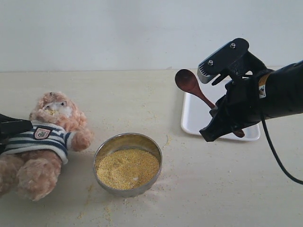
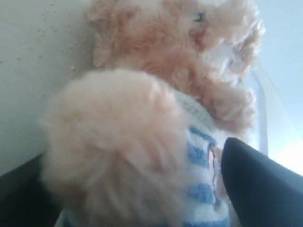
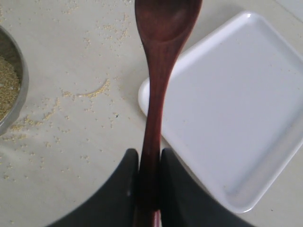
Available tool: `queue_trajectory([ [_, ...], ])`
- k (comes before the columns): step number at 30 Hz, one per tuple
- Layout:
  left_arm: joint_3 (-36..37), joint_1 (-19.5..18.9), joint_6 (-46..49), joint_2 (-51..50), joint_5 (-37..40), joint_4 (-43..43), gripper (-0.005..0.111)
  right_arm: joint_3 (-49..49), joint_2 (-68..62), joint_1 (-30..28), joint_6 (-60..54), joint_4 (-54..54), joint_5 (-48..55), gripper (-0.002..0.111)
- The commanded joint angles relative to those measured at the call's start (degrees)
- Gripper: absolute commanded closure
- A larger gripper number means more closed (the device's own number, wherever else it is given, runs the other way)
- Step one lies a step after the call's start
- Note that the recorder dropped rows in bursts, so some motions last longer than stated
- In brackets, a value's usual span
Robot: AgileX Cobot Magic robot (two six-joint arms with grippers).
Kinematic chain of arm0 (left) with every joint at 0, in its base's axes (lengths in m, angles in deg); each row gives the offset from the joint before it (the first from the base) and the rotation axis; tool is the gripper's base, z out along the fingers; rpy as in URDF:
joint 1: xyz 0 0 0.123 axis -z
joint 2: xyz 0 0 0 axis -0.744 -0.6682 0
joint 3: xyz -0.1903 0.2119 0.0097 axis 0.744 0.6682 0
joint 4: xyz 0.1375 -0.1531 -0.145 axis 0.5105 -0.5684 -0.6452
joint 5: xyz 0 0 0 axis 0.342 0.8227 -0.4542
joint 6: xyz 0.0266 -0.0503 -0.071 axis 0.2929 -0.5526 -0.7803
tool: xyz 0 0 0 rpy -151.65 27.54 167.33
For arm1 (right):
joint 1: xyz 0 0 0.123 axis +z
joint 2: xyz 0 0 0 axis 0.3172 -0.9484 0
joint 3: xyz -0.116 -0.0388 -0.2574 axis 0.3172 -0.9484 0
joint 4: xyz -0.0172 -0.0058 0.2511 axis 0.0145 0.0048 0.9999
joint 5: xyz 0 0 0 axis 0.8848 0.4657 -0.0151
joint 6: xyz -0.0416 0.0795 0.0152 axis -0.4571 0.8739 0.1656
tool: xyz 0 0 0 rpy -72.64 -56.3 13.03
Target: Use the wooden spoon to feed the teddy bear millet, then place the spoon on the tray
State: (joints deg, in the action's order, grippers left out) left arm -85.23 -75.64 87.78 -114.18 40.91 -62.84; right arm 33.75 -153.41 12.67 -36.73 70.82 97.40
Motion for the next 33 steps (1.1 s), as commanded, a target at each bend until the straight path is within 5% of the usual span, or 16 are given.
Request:
queue_trajectory([
  [1, -0.34, -3.25, -3.60, 0.00, 5.94, 3.32, 0.028, 0.21, 0.40, -0.33, 0.18, 0.38, -0.88, 0.108],
  [8, -0.34, -8.21, -11.09, 0.00, 11.73, 9.27, 0.034, 0.21, 0.40, -0.33, 0.18, 0.52, -0.87, 0.108],
  [11, -0.34, -9.97, -13.06, 0.00, 13.23, 12.30, 0.052, 0.21, 0.40, -0.33, 0.18, 0.52, -0.87, 0.108],
  [16, -0.34, -12.43, -13.21, 0.00, 14.31, 16.10, 0.102, 0.21, 0.40, -0.33, 0.18, 0.52, -0.87, 0.108],
  [33, 1.47, -22.34, -19.44, 12.06, 14.31, 18.47, 0.102, 0.21, 0.40, -0.33, 0.18, 0.52, -0.74, 0.108],
])
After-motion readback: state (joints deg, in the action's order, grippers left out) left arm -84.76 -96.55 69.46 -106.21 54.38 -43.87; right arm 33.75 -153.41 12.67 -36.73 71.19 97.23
